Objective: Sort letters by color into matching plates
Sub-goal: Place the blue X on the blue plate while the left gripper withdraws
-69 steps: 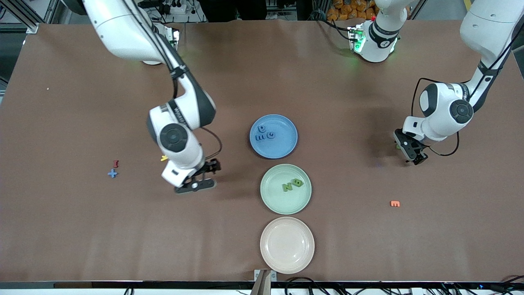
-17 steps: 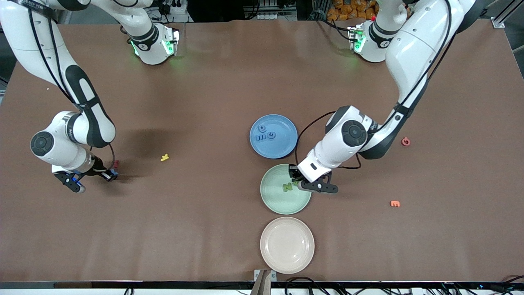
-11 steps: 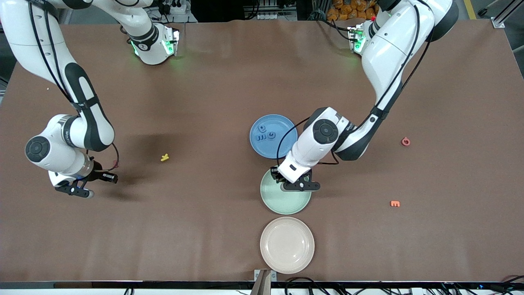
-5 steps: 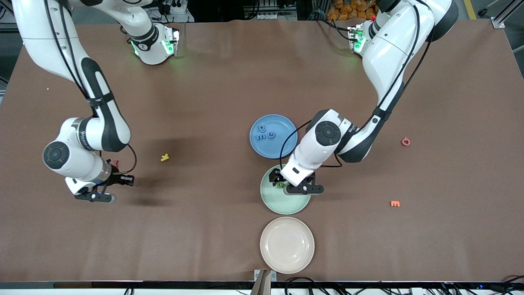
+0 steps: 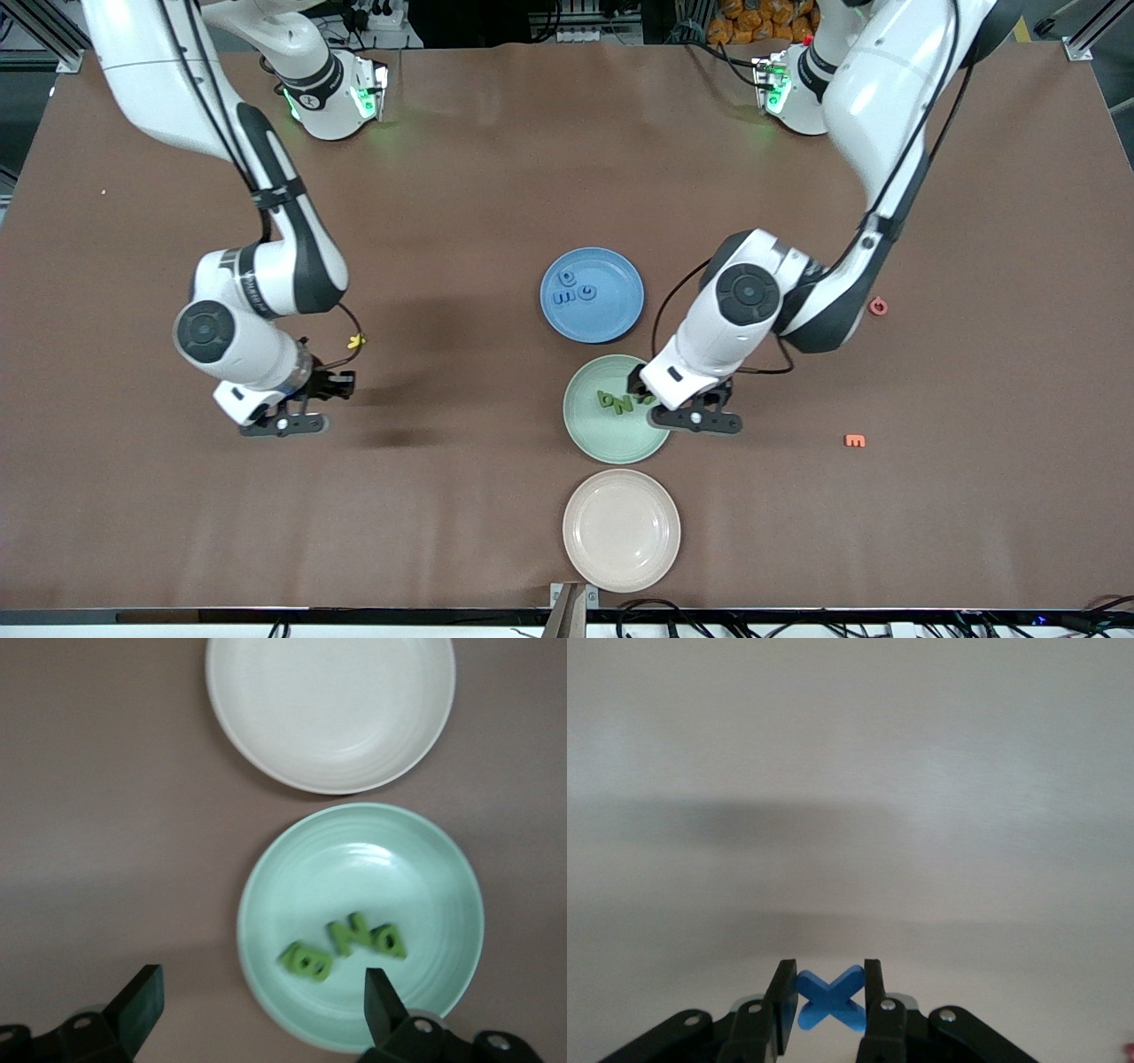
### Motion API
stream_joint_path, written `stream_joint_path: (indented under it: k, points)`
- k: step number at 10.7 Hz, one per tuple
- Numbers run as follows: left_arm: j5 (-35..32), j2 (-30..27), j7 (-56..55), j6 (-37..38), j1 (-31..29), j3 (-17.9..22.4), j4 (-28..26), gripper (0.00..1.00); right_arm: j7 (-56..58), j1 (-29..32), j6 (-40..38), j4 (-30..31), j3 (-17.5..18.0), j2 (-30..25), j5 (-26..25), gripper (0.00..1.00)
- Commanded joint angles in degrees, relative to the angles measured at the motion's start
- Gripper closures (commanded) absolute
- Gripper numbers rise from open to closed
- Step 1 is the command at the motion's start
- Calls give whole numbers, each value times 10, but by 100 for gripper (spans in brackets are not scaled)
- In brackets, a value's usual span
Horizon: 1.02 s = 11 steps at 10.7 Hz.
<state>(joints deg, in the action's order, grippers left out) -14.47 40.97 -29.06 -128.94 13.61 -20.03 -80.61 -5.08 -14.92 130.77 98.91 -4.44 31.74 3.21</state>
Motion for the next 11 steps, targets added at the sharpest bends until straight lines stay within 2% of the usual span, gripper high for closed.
stream_joint_path:
  k: [1, 2, 5, 8, 11]
  points:
    - [-13, -99, 84, 154, -47, 0, -18, 0, -11, -57, -10, -15, 10, 0, -11, 87]
    - [-5, -120, 119, 184, -67, -1, -18, 0, -11, -79, -10, -19, 14, 0, -11, 87]
    - [14, -193, 124, 283, -129, -7, -19, 0, -12, -155, -12, -22, 14, 1, -10, 87]
    - [46, -251, 126, 315, -182, -7, -19, 0, -20, -219, -23, -24, 15, 7, -9, 87]
    - [42, -276, 139, 370, -193, -6, -19, 0, -24, -271, -24, -49, 19, 31, -6, 87]
